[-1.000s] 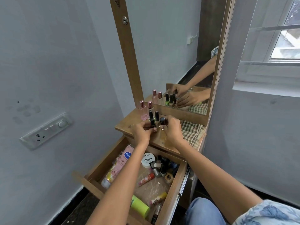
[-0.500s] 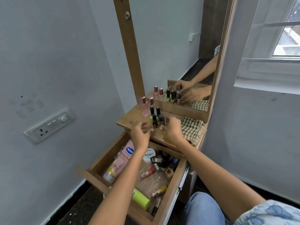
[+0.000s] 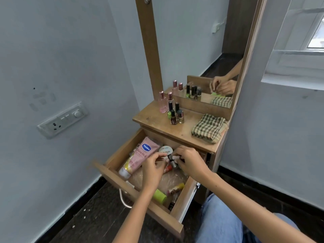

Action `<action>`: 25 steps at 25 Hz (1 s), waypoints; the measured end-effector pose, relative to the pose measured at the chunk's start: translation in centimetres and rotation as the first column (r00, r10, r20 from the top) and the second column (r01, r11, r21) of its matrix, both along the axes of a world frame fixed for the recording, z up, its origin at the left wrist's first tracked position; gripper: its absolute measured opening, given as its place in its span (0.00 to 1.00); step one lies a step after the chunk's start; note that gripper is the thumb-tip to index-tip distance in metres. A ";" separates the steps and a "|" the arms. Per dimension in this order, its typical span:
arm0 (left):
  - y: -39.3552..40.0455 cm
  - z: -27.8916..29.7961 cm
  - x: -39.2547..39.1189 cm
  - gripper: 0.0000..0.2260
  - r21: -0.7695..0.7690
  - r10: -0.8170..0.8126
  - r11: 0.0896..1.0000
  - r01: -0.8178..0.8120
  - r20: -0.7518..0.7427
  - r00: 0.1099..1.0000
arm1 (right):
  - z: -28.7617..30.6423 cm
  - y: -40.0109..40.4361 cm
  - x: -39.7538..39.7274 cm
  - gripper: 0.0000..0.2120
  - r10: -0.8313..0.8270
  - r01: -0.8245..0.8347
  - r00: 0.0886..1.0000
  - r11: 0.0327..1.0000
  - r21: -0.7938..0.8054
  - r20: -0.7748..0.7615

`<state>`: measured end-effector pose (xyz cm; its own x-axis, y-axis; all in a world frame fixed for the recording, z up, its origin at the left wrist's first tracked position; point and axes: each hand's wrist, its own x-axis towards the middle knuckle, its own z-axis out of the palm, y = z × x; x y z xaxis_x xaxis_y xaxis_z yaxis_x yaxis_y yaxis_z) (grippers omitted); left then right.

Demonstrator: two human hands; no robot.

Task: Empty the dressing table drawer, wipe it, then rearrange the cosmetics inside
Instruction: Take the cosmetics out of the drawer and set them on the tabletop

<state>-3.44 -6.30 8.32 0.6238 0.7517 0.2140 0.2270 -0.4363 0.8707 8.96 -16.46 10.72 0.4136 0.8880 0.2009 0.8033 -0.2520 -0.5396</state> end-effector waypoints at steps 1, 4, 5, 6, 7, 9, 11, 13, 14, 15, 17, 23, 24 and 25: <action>-0.3 0.0 -0.2 0.10 -0.008 0.000 1.000 0.000 -0.008 1.000 | -0.2 -0.1 -0.1 0.13 0.016 -0.016 1.000 0.999 -0.049 0.014; -0.5 0.2 -0.3 0.10 0.004 0.020 1.000 -0.020 -0.038 0.999 | -0.7 -0.1 -0.3 0.13 0.087 -0.075 0.995 0.978 -0.196 0.054; -0.4 0.3 -0.4 0.09 0.013 0.022 1.000 -0.021 -0.055 0.998 | -0.8 -0.1 -0.5 0.13 0.126 -0.104 0.990 0.956 -0.274 0.066; -0.3 0.5 -0.6 0.08 0.027 0.010 1.000 -0.007 -0.089 0.996 | -0.8 -0.2 -0.7 0.13 0.170 -0.130 0.982 0.924 -0.361 0.080; -0.2 0.7 -1.0 0.08 0.043 -0.017 0.999 0.023 -0.137 0.990 | -0.7 -0.1 -1.0 0.13 0.211 -0.149 0.973 0.882 -0.448 0.092; 0.0 0.8 -1.6 0.08 0.055 -0.065 0.995 0.078 -0.207 0.976 | -0.5 0.2 -1.7 0.11 0.276 -0.169 0.955 0.800 -0.576 0.104; 0.4 0.6 -2.2 0.09 0.058 -0.063 0.995 0.078 -0.219 0.974 | -0.3 0.9 -2.4 0.11 0.321 -0.158 0.937 0.739 -0.655 0.136; 0.5 0.4 -2.4 0.09 0.051 -0.046 0.997 0.058 -0.210 0.977 | -0.1 1.5 -3.1 0.12 0.358 -0.127 0.912 0.709 -0.694 0.199; 0.6 0.4 -2.5 0.10 0.034 -0.037 0.998 0.044 -0.193 0.980 | -0.1 1.8 -3.4 0.12 0.373 -0.114 0.900 0.699 -0.706 0.224; 0.5 0.4 -2.5 0.10 0.005 -0.028 1.000 0.029 -0.169 0.985 | -0.1 1.9 -3.7 0.12 0.384 -0.106 0.891 0.694 -0.712 0.242; 0.5 0.4 -2.5 0.10 -0.079 0.009 0.997 -0.018 -0.115 0.993 | -0.5 2.1 -3.5 0.12 0.376 -0.111 0.896 0.705 -0.701 0.236; 0.3 0.5 -2.8 0.05 -0.203 0.147 0.970 -0.135 0.044 0.988 | -1.3 1.5 -1.3 0.11 -0.121 0.089 0.943 0.990 -0.113 -0.311; 0.1 0.6 -2.8 0.05 -0.222 0.127 0.969 -0.109 0.071 0.989 | -1.1 1.3 -1.2 0.11 -0.118 0.124 0.878 0.992 -0.017 -0.464; 0.0 0.7 -2.8 0.06 -0.247 0.096 0.967 -0.070 0.094 0.991 | -0.9 1.1 -1.4 0.12 -0.078 0.132 0.813 0.990 0.053 -0.578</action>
